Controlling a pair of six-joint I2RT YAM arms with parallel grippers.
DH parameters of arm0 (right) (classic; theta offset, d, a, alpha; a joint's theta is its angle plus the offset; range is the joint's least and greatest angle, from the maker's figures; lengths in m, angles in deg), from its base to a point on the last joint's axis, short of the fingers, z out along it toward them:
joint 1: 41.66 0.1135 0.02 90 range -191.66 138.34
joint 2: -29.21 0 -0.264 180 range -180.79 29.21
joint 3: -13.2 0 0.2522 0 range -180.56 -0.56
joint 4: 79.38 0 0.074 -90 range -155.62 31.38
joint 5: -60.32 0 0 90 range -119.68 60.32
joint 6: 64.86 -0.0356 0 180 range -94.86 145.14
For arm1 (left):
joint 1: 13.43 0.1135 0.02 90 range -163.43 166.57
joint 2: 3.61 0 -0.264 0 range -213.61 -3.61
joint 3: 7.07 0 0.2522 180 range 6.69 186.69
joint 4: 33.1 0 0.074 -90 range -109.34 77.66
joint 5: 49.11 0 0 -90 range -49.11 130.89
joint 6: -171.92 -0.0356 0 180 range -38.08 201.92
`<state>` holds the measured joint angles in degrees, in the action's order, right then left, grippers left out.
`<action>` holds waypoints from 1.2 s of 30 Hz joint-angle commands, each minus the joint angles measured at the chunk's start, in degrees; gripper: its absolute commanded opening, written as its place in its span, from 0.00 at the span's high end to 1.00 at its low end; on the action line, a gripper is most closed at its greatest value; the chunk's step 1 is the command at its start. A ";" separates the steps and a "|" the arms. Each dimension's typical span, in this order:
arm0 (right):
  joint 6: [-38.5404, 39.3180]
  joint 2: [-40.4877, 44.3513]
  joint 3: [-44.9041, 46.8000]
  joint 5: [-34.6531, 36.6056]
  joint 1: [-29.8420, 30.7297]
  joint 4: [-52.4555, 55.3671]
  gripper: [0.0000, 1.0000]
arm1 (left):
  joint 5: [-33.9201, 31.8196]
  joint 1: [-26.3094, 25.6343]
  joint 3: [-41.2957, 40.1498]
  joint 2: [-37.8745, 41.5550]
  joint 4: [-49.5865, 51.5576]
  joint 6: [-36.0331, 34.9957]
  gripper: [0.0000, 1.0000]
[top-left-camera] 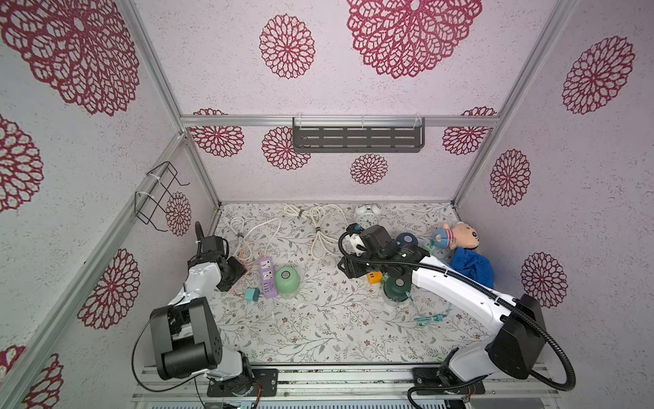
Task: Charge the cordless meat grinders
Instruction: Pick up the charging cable from the center of the board.
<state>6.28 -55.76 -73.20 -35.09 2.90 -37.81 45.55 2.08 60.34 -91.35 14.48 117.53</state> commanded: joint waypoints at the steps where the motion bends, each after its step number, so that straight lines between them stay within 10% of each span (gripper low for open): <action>1: -1.63 0.69 0.04 -1.05 0.00 -2.22 0.35 | 0.68 -0.89 3.22 -3.68 0.74 -6.17 0.46; 13: 0.72 -0.38 -1.52 -0.10 -0.17 -1.36 0.35 | -19.85 -9.34 12.32 -15.95 9.21 -13.05 0.48; 21: 0.74 0.32 -1.49 0.05 -0.30 -1.89 0.35 | -21.02 -10.37 14.10 -18.93 10.96 -14.10 0.76; 26: 0.35 0.83 -0.99 0.21 -0.34 -2.06 0.35 | -20.63 -11.69 16.84 -14.00 14.49 -14.74 0.99; 36: -0.05 2.78 1.04 1.14 -0.35 -2.69 0.35 | -10.96 -12.08 23.31 6.10 25.14 -12.51 1.00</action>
<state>6.07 -55.80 -72.63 -35.39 2.79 -39.34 29.12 -9.70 81.34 -90.69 35.34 104.03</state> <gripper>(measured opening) 0.653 0.045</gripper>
